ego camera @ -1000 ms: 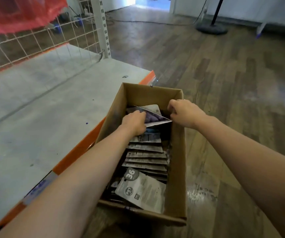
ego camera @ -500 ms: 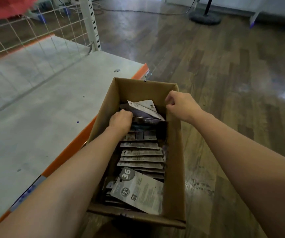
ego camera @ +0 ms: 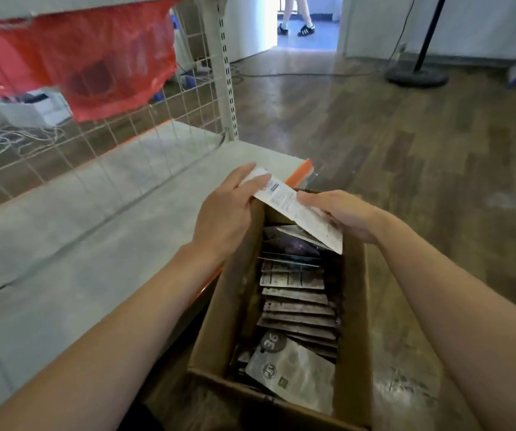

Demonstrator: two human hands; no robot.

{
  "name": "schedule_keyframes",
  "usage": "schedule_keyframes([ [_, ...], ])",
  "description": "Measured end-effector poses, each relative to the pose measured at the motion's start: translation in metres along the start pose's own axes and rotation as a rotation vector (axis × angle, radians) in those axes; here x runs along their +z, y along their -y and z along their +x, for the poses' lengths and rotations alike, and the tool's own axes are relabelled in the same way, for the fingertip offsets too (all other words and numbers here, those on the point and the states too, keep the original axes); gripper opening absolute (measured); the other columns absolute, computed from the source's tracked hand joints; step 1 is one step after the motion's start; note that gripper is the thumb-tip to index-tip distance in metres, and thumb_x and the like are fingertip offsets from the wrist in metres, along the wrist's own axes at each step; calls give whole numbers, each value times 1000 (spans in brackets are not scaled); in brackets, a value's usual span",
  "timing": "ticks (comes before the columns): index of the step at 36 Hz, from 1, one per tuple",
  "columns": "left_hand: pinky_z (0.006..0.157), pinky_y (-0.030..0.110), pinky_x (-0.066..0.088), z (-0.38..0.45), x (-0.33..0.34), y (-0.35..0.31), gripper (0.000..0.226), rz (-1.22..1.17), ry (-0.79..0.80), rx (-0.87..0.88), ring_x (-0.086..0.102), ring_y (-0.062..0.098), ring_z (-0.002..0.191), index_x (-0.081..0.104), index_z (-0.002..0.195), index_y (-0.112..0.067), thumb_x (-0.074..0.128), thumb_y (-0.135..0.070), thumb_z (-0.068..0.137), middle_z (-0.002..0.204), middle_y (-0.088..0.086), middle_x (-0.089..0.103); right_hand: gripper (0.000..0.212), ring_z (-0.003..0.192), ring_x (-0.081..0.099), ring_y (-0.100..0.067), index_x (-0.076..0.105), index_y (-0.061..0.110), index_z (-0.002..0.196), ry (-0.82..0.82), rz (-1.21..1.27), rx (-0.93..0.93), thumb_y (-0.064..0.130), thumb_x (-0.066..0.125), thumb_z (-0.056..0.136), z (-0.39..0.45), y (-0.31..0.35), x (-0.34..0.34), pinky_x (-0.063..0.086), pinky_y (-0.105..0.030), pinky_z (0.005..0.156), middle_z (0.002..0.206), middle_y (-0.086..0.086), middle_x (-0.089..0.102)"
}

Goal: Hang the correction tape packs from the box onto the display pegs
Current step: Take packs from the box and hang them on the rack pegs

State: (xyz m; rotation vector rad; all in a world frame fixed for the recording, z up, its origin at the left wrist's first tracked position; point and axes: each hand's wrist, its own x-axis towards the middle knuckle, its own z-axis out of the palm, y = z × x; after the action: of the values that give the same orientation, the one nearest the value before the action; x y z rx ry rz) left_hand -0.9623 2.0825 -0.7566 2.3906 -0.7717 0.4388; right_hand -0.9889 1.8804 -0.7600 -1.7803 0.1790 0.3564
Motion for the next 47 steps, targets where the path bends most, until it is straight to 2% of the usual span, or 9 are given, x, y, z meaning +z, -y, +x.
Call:
schedule_keyframes([
  [4, 100, 34, 42, 2, -6, -2, 51, -43, -3, -45, 47, 25, 127, 61, 129, -19, 33, -30, 87, 142, 8, 47, 15, 81, 71, -10, 67, 15, 99, 76, 42, -44, 23, 54, 96, -8, -1, -6, 54, -20, 63, 90, 6, 75],
  [9, 86, 13, 44, 4, 2, -6, 45, -268, -71, -134, 51, 9, 108, 54, 133, -26, 47, -2, 96, 125, 2, 54, 11, 90, 71, -15, 65, 18, 101, 17, 132, -96, 20, 55, 95, -15, 4, -9, 56, -25, 68, 100, 2, 74],
  [14, 95, 46, 51, 13, 10, -27, 48, -840, -122, -477, 63, 19, 105, 31, 133, -49, 41, -14, 102, 111, -1, 65, 13, 85, 72, -10, 61, 17, 107, -26, 282, -141, 16, 52, 97, -17, 15, -3, 57, -23, 65, 100, 5, 73],
  [19, 88, 39, 54, 17, 4, -37, 48, -1229, -83, -708, 65, 19, 98, 22, 146, -23, 39, -34, 102, 112, 6, 62, 27, 109, 65, -22, 53, 9, 124, 14, 446, -185, 7, 48, 97, -14, 23, 3, 57, -37, 87, 121, -7, 66],
  [23, 69, 25, 56, 12, 5, -32, 21, -1175, 112, -633, 71, 13, 87, 59, 111, -15, 51, -29, 97, 107, 3, 72, 37, 116, 61, -27, 48, 5, 132, -8, 460, -212, 2, 49, 95, -6, 24, 7, 51, -43, 96, 128, -11, 62],
  [28, 91, 40, 54, 8, 11, -19, 20, -952, 141, -658, 65, 20, 104, 58, 107, -20, 56, -6, 94, 118, 3, 66, 31, 107, 66, -22, 55, 6, 125, -72, 280, -166, 10, 57, 95, 8, 11, 12, 54, -39, 89, 119, -6, 67],
  [35, 86, 36, 54, 4, 8, 22, 27, -858, 102, -818, 61, 21, 108, 51, 118, -17, 44, 0, 98, 125, 0, 61, 11, 79, 60, -16, 57, 19, 84, -399, -181, -26, 17, 58, 95, 39, -33, 4, 49, -24, 67, 90, -5, 64],
  [41, 73, 26, 53, 0, 4, 38, 30, -847, 128, -844, 60, 17, 103, 52, 122, -17, 45, 0, 98, 120, -4, 61, 41, 110, 53, -24, 52, 9, 126, -351, -654, 192, 24, 64, 90, 60, -83, 1, 38, -27, 80, 122, -8, 56],
  [47, 92, 39, 52, -5, 4, 47, 29, -787, 262, -860, 62, 21, 109, 56, 119, -17, 48, 0, 96, 124, 0, 64, 66, 127, 46, -31, 34, 10, 145, -298, -756, 256, 33, 64, 91, 87, -96, 21, 42, -39, 102, 144, -14, 42],
])
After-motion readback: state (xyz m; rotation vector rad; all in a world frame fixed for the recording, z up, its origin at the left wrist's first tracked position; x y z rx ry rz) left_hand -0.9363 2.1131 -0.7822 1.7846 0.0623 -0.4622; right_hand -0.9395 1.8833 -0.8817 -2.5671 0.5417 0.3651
